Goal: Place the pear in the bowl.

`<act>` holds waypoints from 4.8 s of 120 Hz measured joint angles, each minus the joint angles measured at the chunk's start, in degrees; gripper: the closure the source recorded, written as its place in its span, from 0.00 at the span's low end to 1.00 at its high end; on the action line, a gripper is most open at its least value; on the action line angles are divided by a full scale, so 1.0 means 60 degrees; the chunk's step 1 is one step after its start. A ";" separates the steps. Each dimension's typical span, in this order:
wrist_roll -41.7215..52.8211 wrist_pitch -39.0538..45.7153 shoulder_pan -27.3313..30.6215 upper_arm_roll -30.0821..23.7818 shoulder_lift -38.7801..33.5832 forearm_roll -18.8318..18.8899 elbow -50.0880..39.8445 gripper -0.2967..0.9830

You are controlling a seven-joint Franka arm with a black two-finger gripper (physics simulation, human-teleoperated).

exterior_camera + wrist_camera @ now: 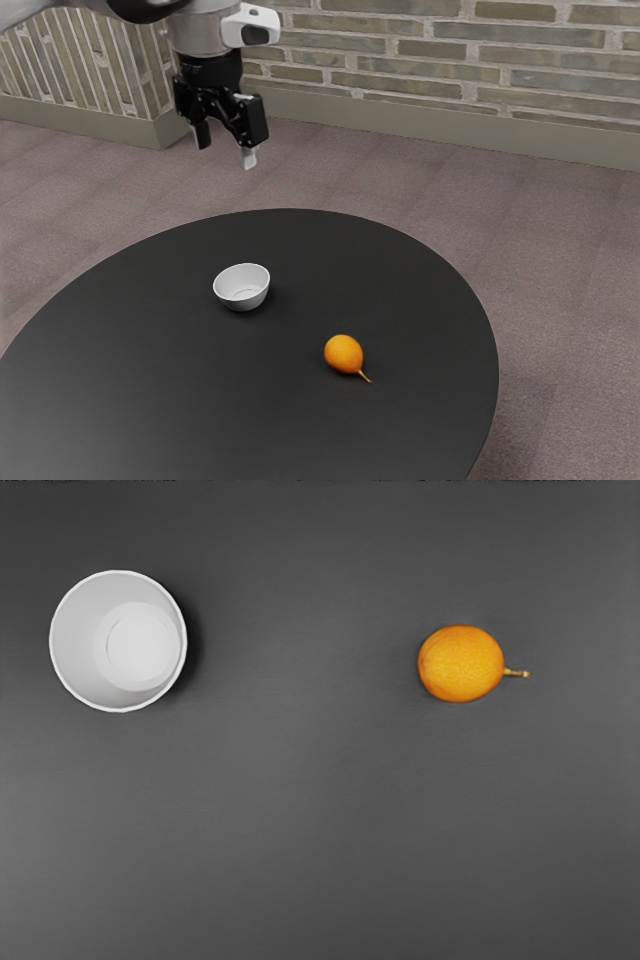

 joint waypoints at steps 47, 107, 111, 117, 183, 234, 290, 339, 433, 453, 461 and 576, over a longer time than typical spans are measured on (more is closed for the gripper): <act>-0.1117 0.0867 -0.0005 0.0111 0.2577 -0.0800 0.0425 0.23; -0.5885 0.2128 -0.0020 0.0405 0.5051 -0.3308 0.0898 0.23; -0.6212 0.2151 -0.0021 0.0428 0.5066 -0.3452 0.0840 0.23; -0.6687 0.2201 -0.0021 0.0448 0.5102 -0.3611 0.0782 0.23; -1.0038 0.4967 -0.0041 0.0497 0.5335 -0.3699 -0.0969 0.23; -1.0432 0.5229 -0.0076 0.0208 0.5019 -0.3014 -0.1676 0.23; -1.0218 0.6001 -0.0081 -0.0049 0.5818 -0.3429 -0.1598 0.23; -1.0139 0.6206 -0.0080 0.0019 0.5643 -0.3672 -0.2001 0.23; -1.0211 0.6521 -0.0116 -0.0170 0.5522 -0.3682 -0.2230 0.42; -1.0255 0.6441 -0.0117 -0.0169 0.5394 -0.3635 -0.2229 0.53; -1.0278 0.6361 -0.0115 -0.0154 0.5266 -0.3598 -0.2229 0.56; -0.9287 0.3554 0.0572 0.3173 0.4860 -0.3102 -0.1050 0.62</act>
